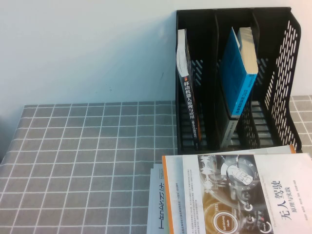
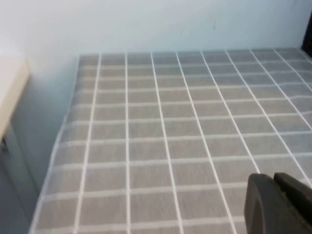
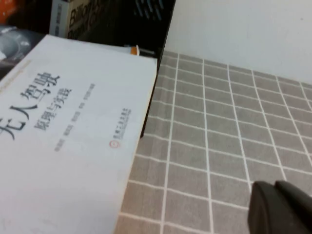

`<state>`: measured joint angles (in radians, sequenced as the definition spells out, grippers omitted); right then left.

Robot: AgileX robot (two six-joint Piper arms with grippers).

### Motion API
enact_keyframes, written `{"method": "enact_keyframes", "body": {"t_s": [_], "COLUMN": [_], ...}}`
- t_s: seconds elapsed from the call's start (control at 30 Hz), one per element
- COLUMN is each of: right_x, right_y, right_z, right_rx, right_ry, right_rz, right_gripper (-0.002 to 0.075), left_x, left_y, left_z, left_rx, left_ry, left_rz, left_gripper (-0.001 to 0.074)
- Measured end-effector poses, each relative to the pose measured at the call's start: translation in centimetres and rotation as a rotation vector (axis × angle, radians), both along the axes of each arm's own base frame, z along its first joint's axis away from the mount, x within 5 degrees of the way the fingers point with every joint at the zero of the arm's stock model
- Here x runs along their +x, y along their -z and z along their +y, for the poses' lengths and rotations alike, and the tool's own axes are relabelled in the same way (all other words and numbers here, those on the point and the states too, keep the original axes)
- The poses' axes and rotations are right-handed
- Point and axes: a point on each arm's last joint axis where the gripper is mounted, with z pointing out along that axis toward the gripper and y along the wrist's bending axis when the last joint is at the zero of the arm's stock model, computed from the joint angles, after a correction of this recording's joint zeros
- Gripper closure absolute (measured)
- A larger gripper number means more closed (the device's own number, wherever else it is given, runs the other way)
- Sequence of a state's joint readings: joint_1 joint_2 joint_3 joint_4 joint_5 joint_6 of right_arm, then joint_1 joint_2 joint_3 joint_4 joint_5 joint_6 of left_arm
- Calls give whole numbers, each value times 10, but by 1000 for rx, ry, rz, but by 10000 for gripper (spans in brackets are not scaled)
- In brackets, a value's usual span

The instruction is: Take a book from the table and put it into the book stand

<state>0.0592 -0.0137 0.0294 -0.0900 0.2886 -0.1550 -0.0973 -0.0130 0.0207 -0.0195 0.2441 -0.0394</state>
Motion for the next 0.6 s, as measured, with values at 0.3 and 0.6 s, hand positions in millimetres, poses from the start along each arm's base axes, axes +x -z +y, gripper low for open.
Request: {"method": "enact_keyframes", "body": {"t_s": [0.3, 0.6], "right_x": [3, -3], "right_y": [-36, -60], "right_z": [3, 1], "right_rx": [25, 188], "right_ry": [-30, -19], "right_rz": [-396, -666], "right_gripper": [729, 729], "left_x": [0, -11], "left_y": [-35, -64], "left_z": [0, -3], "left_rx": [66, 91], "left_ry": [5, 21], "left_rz": [-391, -749], "left_gripper": [738, 738]}}
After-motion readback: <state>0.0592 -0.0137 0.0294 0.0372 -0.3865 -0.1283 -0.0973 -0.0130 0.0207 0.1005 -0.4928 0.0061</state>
